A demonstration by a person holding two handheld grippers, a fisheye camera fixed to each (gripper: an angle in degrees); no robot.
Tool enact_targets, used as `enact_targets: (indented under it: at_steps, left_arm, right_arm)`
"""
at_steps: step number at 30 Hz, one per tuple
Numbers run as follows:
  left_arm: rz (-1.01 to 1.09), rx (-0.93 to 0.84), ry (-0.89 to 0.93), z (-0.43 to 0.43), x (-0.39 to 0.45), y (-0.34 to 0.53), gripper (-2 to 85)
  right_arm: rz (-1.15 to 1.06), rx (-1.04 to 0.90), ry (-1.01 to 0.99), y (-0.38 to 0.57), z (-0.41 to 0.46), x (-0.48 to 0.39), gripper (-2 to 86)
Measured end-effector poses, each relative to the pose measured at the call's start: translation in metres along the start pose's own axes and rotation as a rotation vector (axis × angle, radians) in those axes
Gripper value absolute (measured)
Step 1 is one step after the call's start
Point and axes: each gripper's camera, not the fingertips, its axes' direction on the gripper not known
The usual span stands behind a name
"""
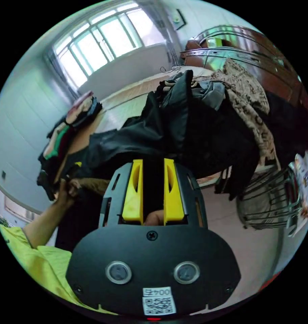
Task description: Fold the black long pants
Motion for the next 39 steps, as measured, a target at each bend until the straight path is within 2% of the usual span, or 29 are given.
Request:
enact_targets:
  at_steps: [4,5,6,8,12,13,15,18,24,28,31,32,34,36,37,39]
  left_arm:
    - [-0.053,-0.017,0.020,-0.010,-0.019,-0.009,0.3]
    - [-0.071,-0.021,0.032,-0.012,-0.025,-0.012,0.3]
    - [-0.080,-0.023,0.038,-0.013,-0.028,-0.014,0.3]
    - [-0.115,-0.035,0.053,-0.014,-0.039,-0.019,0.3]
    - [-0.128,-0.049,0.061,-0.017,-0.048,-0.026,0.3]
    - [-0.121,-0.052,0.064,-0.018,-0.049,-0.028,0.3]
    - [-0.115,-0.054,0.068,-0.021,-0.053,-0.031,0.3]
    - [-0.131,-0.052,0.086,-0.026,-0.065,-0.034,0.3]
    - [-0.188,-0.049,0.119,-0.032,-0.092,-0.038,0.3]
    - [-0.183,-0.046,0.129,-0.035,-0.104,-0.038,0.4]
    - [-0.175,-0.043,0.129,-0.036,-0.111,-0.036,0.3]
    - [-0.172,-0.044,0.129,-0.036,-0.113,-0.035,0.3]
    - [-0.164,-0.045,0.129,-0.035,-0.117,-0.033,0.3]
    - [-0.153,-0.047,0.130,-0.034,-0.121,-0.032,0.3]
    - [-0.145,-0.050,0.130,-0.032,-0.123,-0.031,0.4]
    - [-0.130,-0.059,0.130,-0.028,-0.125,-0.029,0.4]
  right_arm:
    - [0.073,0.099,-0.219,0.032,-0.018,0.006,12.9]
    - [0.057,0.102,-0.329,0.040,-0.016,0.002,12.7]
    - [0.033,0.063,-0.452,0.046,-0.006,-0.007,12.7]
    - [0.006,-0.021,-0.534,0.053,0.019,-0.025,13.3]
    - [-0.046,-0.159,-0.557,0.064,0.087,-0.072,13.3]
    - [-0.079,-0.170,-0.538,0.064,0.094,-0.081,13.2]
    - [-0.324,-0.150,-0.323,0.067,0.110,-0.134,12.8]
    - [-0.617,-0.100,-0.101,0.074,0.130,-0.195,12.4]
    - [-1.145,-0.124,0.296,0.118,0.194,-0.272,11.0]
    - [-1.227,-0.008,0.464,0.124,0.215,-0.289,1.9]
    - [-1.121,0.023,0.411,0.098,0.212,-0.291,0.0]
    - [-0.985,0.001,0.314,0.075,0.202,-0.281,-0.3]
    - [-0.664,-0.025,0.100,0.033,0.181,-0.243,-0.6]
    - [-0.130,-0.030,-0.286,-0.006,0.161,-0.143,-0.7]
    - [0.014,-0.018,-0.387,-0.007,0.160,-0.112,-0.7]
    - [0.472,0.067,-0.690,0.018,0.172,-0.003,-0.7]
